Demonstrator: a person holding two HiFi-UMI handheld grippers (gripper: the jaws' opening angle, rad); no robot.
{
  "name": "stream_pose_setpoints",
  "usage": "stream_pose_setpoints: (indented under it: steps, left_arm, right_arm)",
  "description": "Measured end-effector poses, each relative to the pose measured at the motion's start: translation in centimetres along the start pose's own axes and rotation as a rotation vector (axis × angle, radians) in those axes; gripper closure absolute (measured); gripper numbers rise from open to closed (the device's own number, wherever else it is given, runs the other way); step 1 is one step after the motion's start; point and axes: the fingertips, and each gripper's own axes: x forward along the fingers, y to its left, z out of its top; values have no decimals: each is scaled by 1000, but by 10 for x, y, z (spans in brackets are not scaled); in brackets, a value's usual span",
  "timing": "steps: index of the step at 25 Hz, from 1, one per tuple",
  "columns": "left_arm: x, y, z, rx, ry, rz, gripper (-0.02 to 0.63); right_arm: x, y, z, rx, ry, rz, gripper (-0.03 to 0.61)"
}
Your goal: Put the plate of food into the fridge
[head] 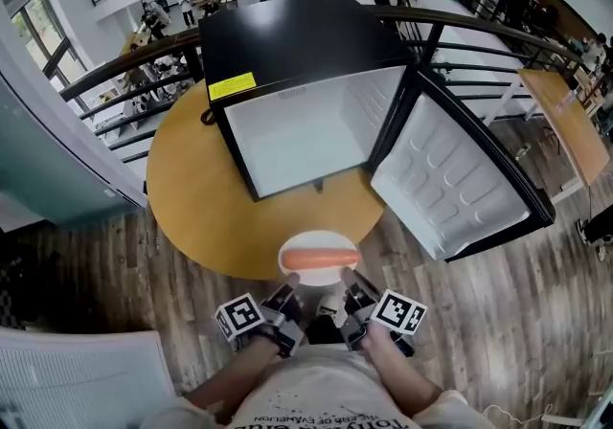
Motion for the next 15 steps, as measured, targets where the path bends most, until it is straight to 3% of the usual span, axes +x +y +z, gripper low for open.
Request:
stream_pose_setpoints:
  steps: [8, 15]
  left_arm:
    - [47, -10, 6, -10, -58, 17, 580]
    - [64, -17, 7, -20, -95, 14, 580]
  right_arm:
    - [22, -14, 49, -10, 52, 26, 525]
    - [28, -18, 66, -3, 81, 36, 525]
